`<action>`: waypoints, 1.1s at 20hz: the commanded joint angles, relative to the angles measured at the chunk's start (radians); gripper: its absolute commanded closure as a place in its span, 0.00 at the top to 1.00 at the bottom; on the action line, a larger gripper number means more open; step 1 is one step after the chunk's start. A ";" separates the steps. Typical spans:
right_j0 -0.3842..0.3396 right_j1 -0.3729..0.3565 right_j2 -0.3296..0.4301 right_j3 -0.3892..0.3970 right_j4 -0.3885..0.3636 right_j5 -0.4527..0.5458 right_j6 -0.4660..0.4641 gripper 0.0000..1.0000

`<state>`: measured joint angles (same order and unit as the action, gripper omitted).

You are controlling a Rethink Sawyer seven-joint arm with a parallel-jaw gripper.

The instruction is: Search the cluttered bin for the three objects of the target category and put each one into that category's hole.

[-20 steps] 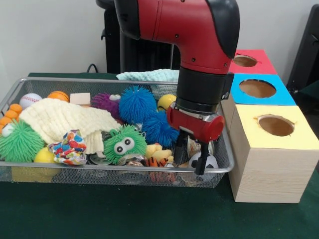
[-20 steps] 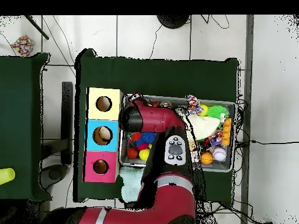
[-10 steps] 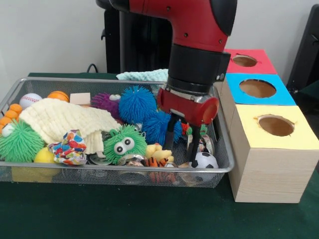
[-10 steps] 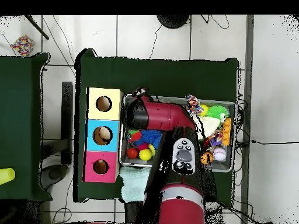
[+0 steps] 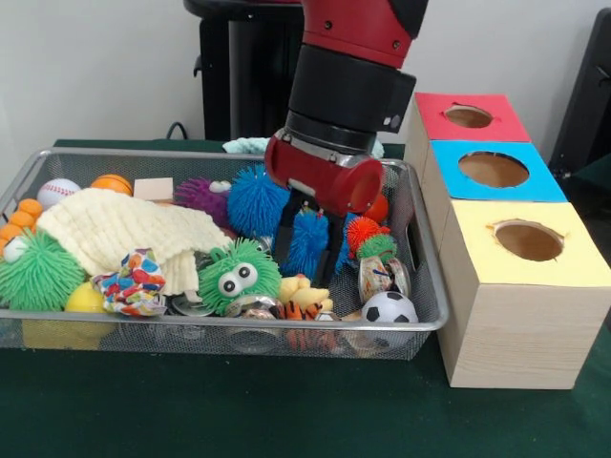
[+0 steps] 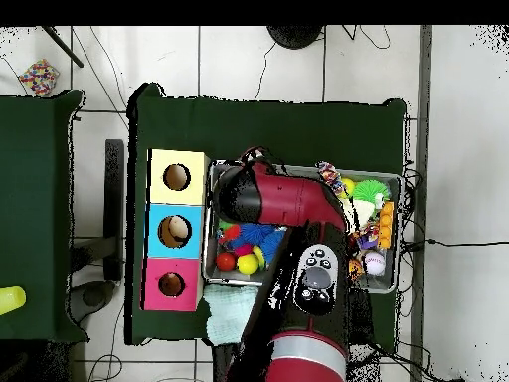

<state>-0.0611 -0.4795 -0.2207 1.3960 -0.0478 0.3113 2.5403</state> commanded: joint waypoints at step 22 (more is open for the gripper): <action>-0.019 0.257 0.074 0.050 0.127 -0.032 0.151 1.00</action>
<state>-0.0403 -0.2687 -0.2632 1.3966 0.0120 0.3076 2.5403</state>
